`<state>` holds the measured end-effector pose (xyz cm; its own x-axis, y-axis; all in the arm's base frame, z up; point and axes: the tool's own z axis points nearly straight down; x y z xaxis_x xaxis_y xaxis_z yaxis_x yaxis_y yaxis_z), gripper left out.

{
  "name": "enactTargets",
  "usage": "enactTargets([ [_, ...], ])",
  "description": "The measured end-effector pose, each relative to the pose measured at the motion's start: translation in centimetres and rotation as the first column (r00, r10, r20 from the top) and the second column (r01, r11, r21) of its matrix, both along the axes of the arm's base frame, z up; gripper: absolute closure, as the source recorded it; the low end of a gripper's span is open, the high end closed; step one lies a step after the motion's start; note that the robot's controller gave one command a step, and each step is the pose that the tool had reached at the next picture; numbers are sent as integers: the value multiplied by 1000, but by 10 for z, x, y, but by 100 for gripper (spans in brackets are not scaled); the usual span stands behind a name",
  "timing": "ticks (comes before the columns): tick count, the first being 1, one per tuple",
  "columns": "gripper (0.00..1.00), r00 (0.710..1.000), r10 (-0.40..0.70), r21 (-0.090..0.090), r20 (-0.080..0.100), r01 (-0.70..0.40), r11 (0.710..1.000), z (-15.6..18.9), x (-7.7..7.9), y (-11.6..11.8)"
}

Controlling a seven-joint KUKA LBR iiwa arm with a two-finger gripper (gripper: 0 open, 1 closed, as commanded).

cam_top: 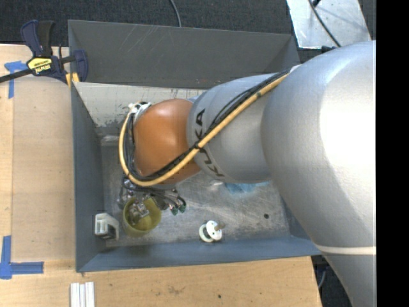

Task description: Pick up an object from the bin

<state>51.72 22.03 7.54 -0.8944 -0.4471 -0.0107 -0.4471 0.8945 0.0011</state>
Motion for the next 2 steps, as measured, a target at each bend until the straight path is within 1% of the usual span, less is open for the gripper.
enactTargets([
  [1,100,1000,-3,-7,-13,3,1000,42,3,-7],
  [2,100,1000,-15,-6,-10,15,1000,103,0,-18],
])
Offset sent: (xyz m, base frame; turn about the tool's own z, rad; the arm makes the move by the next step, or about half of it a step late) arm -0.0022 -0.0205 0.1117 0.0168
